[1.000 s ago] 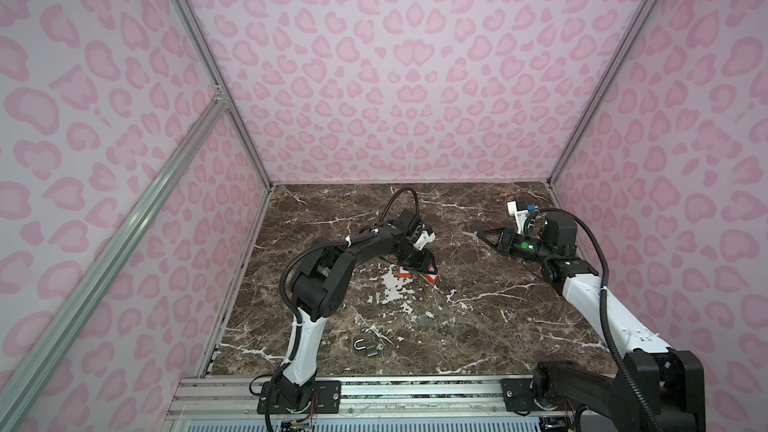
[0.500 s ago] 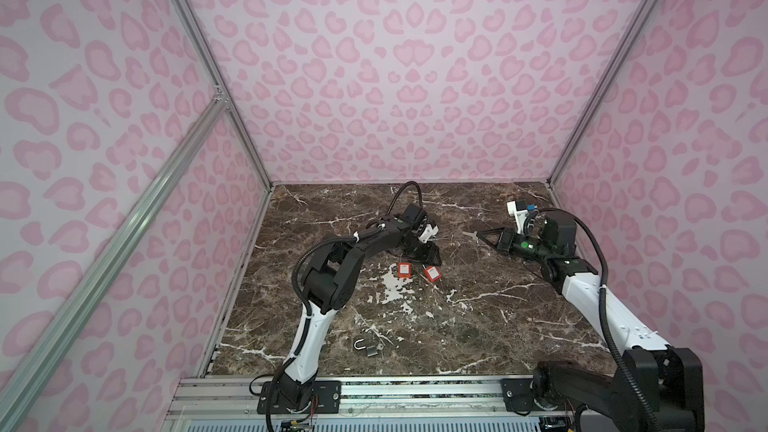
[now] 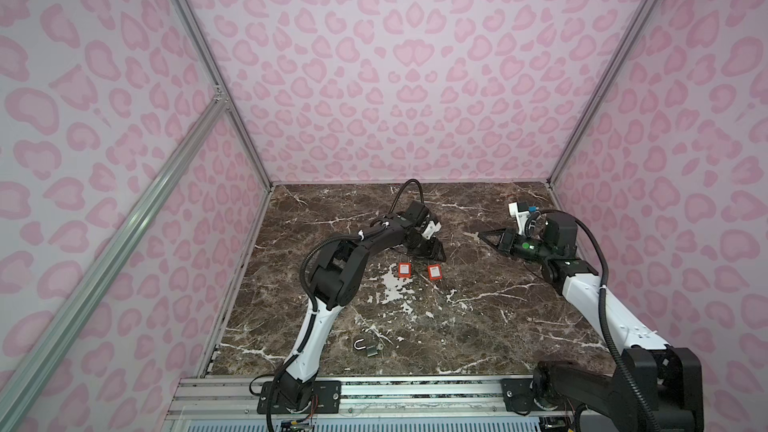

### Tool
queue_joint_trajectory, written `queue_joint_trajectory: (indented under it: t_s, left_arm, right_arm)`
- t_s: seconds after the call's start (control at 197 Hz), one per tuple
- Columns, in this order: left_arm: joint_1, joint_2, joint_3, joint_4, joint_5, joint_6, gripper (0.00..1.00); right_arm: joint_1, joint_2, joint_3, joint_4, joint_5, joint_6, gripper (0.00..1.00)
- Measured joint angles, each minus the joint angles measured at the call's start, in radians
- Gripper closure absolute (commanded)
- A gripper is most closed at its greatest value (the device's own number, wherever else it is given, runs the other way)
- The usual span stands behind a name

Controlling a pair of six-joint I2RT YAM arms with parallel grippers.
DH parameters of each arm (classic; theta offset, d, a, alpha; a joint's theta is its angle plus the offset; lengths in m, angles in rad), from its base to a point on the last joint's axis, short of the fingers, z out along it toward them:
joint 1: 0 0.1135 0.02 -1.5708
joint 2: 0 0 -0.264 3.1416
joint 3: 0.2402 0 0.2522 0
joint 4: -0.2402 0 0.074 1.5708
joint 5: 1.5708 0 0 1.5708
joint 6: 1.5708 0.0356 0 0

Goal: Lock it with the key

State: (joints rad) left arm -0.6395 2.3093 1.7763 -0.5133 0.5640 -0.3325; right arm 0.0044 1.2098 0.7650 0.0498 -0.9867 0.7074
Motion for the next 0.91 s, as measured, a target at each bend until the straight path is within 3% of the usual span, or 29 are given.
queue_joint_trajectory:
  t_s: [0.583,0.912]
  left_arm:
    - [0.003,0.019,0.053,0.013,-0.051,-0.033,0.43]
    - [-0.033,-0.045,0.042,-0.055,-0.295,-0.061,0.41]
  right_arm:
    - [-0.004,-0.026,-0.096,0.037,0.087,0.042,1.0]
    - [-0.051,-0.048,-0.15,0.04,0.184,0.071,1.0]
